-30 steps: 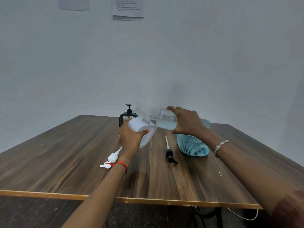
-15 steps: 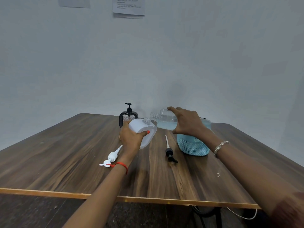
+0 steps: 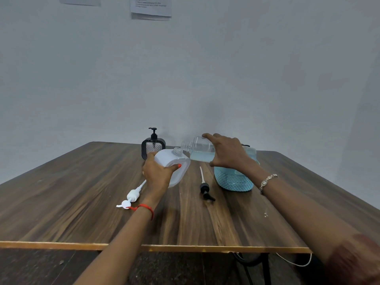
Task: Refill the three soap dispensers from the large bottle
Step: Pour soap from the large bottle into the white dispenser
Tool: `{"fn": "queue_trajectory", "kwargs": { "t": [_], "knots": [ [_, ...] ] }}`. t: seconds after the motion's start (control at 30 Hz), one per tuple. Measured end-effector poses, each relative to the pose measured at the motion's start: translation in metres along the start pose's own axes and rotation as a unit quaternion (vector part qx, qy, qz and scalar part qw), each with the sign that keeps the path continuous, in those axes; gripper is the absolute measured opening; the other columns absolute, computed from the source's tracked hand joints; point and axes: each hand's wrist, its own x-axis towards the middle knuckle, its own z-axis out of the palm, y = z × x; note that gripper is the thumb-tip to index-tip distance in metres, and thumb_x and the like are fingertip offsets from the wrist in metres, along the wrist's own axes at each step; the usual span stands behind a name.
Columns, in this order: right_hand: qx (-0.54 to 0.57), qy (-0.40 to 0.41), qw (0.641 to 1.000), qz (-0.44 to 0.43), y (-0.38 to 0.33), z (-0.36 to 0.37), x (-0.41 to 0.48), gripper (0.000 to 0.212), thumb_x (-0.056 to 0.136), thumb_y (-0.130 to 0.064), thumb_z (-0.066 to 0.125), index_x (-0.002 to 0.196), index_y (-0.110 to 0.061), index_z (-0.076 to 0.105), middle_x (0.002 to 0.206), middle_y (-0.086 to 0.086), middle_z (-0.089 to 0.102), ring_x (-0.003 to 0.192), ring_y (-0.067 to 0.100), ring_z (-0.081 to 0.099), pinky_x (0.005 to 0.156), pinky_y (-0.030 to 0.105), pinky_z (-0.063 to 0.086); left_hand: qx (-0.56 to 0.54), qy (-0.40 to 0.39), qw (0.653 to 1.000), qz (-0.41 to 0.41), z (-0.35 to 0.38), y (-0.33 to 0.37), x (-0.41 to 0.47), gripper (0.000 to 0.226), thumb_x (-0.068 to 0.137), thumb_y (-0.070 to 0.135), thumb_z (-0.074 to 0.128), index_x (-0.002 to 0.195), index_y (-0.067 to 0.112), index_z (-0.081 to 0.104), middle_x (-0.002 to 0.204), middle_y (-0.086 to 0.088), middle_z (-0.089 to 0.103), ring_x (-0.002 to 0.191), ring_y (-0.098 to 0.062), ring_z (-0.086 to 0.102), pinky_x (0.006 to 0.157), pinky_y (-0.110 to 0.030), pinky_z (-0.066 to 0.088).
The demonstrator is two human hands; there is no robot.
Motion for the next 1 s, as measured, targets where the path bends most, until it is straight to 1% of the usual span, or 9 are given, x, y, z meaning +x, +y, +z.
{"fn": "queue_trajectory", "kwargs": {
  "t": [0.17,0.37,0.57,0.87,1.0],
  "knots": [
    [-0.007,0.001,1.0,0.0,0.0027,-0.001,-0.0007,0.08,0.07,-0.035,0.071,0.139,-0.024,0.033,0.113,0.003,0.058,0.094,0.025,0.06,0.067,0.027,0.035,0.005,-0.001,1.0,-0.005,0.0033,0.0002,-0.0007,0.067,0.055,0.02,0.089,0.11,0.005,0.055,0.108,-0.013,0.063,0.096,-0.029,0.058,0.085,-0.046,0.051],
    [-0.009,0.006,1.0,0.005,0.0047,0.0009,-0.0011,0.077,0.071,-0.029,0.069,0.139,-0.025,0.034,0.112,0.002,0.059,0.092,0.025,0.06,0.066,0.027,0.032,0.002,0.001,1.0,-0.005,0.0051,0.002,-0.0026,0.065,0.054,0.019,0.089,0.108,0.004,0.056,0.106,-0.013,0.063,0.094,-0.027,0.058,0.084,-0.044,0.051],
    [-0.007,0.003,1.0,0.004,0.0058,0.0033,-0.0009,0.077,0.07,-0.031,0.07,0.138,-0.025,0.034,0.112,0.001,0.059,0.091,0.024,0.06,0.066,0.027,0.034,0.004,-0.002,1.0,-0.002,0.0061,0.0005,-0.0038,0.067,0.055,0.019,0.089,0.111,0.005,0.055,0.108,-0.012,0.062,0.094,-0.025,0.056,0.084,-0.042,0.051],
    [-0.015,0.002,1.0,-0.002,0.0056,0.002,-0.0009,0.077,0.072,-0.031,0.07,0.139,-0.026,0.032,0.113,0.001,0.058,0.091,0.023,0.06,0.065,0.028,0.033,0.001,0.0,1.0,-0.001,0.0046,0.0006,-0.0046,0.065,0.055,0.018,0.089,0.109,0.004,0.056,0.108,-0.013,0.063,0.089,-0.021,0.053,0.082,-0.038,0.05],
    [-0.018,0.001,1.0,-0.003,0.005,0.0021,-0.0015,0.078,0.072,-0.031,0.07,0.14,-0.025,0.032,0.112,0.002,0.058,0.089,0.022,0.06,0.065,0.027,0.032,-0.006,-0.002,1.0,0.0,0.0048,0.0009,-0.0052,0.065,0.056,0.017,0.088,0.111,0.004,0.056,0.109,-0.013,0.062,0.09,-0.02,0.052,0.082,-0.036,0.049]
  ]
}}
